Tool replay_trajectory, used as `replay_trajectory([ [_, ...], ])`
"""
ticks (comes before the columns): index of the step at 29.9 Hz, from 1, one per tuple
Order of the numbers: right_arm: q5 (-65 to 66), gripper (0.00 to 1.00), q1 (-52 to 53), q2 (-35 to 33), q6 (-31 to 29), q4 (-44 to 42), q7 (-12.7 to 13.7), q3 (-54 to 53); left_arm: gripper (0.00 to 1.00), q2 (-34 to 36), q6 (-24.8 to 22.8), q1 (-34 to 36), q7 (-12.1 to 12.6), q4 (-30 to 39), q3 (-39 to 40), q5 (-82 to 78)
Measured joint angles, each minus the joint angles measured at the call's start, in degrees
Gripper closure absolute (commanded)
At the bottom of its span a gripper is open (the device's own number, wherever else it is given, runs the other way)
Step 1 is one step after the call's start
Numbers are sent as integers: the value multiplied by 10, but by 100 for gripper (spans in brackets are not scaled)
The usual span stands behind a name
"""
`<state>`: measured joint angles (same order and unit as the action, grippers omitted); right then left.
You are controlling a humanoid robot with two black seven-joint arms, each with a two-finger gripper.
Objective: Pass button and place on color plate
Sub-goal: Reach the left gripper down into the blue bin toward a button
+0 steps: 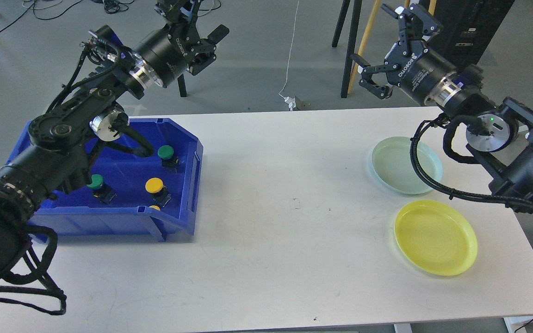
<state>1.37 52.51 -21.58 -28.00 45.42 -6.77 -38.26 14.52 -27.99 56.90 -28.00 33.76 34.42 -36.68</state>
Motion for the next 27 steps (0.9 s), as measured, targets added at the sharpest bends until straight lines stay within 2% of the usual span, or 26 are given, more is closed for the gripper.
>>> replay_trajectory([
  [6, 1, 0, 3, 14, 0, -20, -1, -6, 0, -1, 0, -14, 0, -6, 0, 5],
  [11, -8, 0, 1, 7, 0, -34, 3, -47, 0, -7, 0, -19, 0, -21, 20, 112],
  [15, -41, 0, -13, 10, 0, -78, 6, -59, 0, -4, 0, -50, 0, 89, 63, 181],
  [19, -48, 0, -44, 9, 0, -79, 6, -60, 0, 15, 0, -57, 0, 171, 82, 163],
  [23, -49, 0, -64, -4, 0, -68, 5, -61, 0, 91, 0, -32, 0, 212, 8, 80],
  [27, -48, 0, -77, -26, 0, -58, 5, -60, 0, 198, 0, 51, 0, 242, -140, -36],
])
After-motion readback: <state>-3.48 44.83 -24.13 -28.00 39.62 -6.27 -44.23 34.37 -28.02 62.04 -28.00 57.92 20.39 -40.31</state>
